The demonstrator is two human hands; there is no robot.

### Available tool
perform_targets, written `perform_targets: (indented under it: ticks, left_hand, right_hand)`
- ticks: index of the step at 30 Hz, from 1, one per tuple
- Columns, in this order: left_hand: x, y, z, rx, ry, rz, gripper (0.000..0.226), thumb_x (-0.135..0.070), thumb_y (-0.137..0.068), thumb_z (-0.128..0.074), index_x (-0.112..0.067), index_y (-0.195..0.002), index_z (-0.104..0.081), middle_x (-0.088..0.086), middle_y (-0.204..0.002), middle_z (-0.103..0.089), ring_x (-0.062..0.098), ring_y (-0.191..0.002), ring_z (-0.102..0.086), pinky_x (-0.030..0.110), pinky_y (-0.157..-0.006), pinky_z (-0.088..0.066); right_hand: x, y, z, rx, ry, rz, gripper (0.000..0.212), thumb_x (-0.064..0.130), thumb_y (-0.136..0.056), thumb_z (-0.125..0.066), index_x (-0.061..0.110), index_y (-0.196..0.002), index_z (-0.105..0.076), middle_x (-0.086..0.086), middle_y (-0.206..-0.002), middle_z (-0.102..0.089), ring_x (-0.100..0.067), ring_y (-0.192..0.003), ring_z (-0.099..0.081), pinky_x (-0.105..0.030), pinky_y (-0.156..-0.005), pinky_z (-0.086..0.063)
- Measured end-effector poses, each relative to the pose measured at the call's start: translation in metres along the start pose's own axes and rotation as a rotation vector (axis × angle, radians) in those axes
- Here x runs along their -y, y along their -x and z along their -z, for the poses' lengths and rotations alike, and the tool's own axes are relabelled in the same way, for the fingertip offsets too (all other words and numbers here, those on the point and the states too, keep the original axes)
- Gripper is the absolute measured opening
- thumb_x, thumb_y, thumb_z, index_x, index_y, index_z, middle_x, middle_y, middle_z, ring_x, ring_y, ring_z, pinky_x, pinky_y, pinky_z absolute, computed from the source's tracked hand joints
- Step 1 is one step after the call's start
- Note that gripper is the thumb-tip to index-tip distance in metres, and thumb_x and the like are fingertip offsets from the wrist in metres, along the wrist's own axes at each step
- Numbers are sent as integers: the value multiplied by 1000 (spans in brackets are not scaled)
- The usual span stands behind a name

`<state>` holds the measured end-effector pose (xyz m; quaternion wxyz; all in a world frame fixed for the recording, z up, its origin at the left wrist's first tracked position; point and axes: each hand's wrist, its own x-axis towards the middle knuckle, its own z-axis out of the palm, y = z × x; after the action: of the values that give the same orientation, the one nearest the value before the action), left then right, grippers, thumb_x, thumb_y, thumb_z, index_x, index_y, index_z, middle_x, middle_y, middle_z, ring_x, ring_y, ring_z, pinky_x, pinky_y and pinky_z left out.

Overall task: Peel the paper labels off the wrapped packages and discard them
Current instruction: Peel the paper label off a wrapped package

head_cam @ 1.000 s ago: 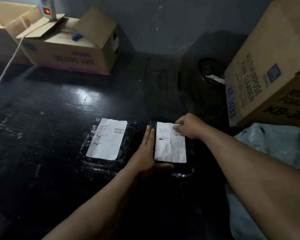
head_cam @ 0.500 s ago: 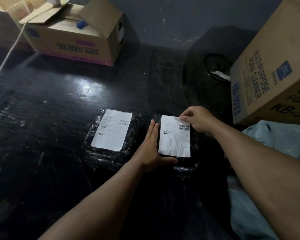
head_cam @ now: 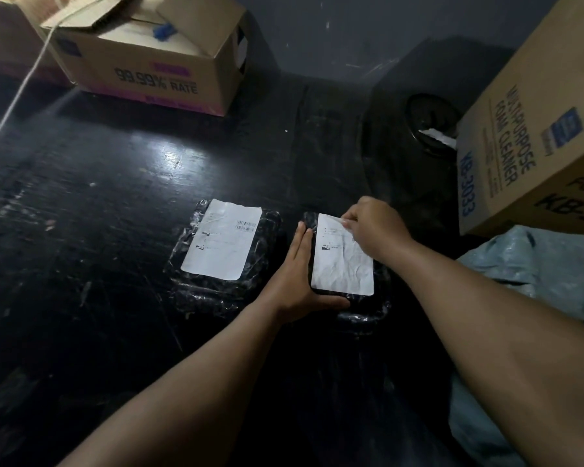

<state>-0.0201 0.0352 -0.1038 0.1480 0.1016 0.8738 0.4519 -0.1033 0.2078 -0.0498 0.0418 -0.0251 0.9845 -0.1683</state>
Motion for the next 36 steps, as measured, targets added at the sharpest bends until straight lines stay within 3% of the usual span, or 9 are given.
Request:
perform_targets:
  ticks: [8,11,13,16,20,22,26,31,36]
  left_hand:
    - [1,2,-2,12,2,28,144,-59,-59,-90,-25,-160,7,-25,-161,25,-13,-140,4,19,-111,-16]
    - [2,3,-2,4,0,26,145,-60,-60,-90,-24,-160,8,-25,-161,25,-14,-140,5,19,-112,-14]
    - [2,4,-3,0,2,24,144,-59,-59,-90,-24,-160,7,-25,-161,24,-15,-140,5,17,-111,-14]
    - [-1,3,-2,-5,-14,15,145,-59,-60,-90,-21,-161,6,-22,-163,25,-15,-139,5,17,-111,-14]
    - [-5,7,-5,-14,-28,-9,142,-56,-63,-89,-22,-160,7,-16,-164,26,-10,-140,1,19,-111,-18]
    - [-4,10,-7,-22,-20,-15,139,-56,-65,-88,-25,-160,7,-15,-164,25,-10,-139,0,18,-109,-18]
    - [-2,8,-8,-36,-33,3,137,-58,-64,-88,-22,-161,2,-13,-166,20,-11,-139,2,20,-114,-15]
    - [1,8,-10,-47,3,16,134,-59,-63,-88,-27,-161,-3,-15,-166,18,-11,-140,-1,20,-111,-19]
    - [3,6,-11,-57,9,51,136,-54,-64,-90,-17,-162,-4,-15,-166,17,0,-150,-1,21,-114,-17]
  right_hand:
    - [-17,21,12,23,-304,177,16,24,-86,-72,16,-99,-78,5,-92,-63,-10,-84,-62,-26,-75,-49]
    - [-19,26,17,53,-316,188,16,23,-85,-74,18,-100,-78,11,-91,-59,-4,-81,-58,-18,-73,-43]
    - [-18,25,19,74,-267,187,16,24,-85,-74,18,-99,-78,12,-93,-56,-5,-85,-57,-21,-78,-44]
    - [-15,23,21,69,-88,191,24,24,-89,-68,22,-112,-73,7,-102,-55,-14,-98,-58,-25,-86,-43]
    - [-10,28,14,20,-45,72,45,20,-93,-62,22,-137,-55,-3,-115,-57,-22,-109,-57,-29,-89,-44]
    - [-7,30,6,-10,-36,44,37,19,-92,-62,16,-129,-63,-5,-119,-58,-25,-110,-58,-31,-91,-46]
    - [-3,40,0,-33,-24,47,19,19,-92,-59,17,-101,-76,0,-104,-61,-24,-96,-61,-31,-79,-47]
    - [0,53,8,14,28,148,18,23,-90,-62,20,-100,-77,2,-95,-61,-24,-91,-61,-30,-74,-46]
    - [-3,64,24,133,50,259,15,24,-88,-67,22,-99,-78,10,-86,-58,-18,-90,-61,-30,-75,-47]
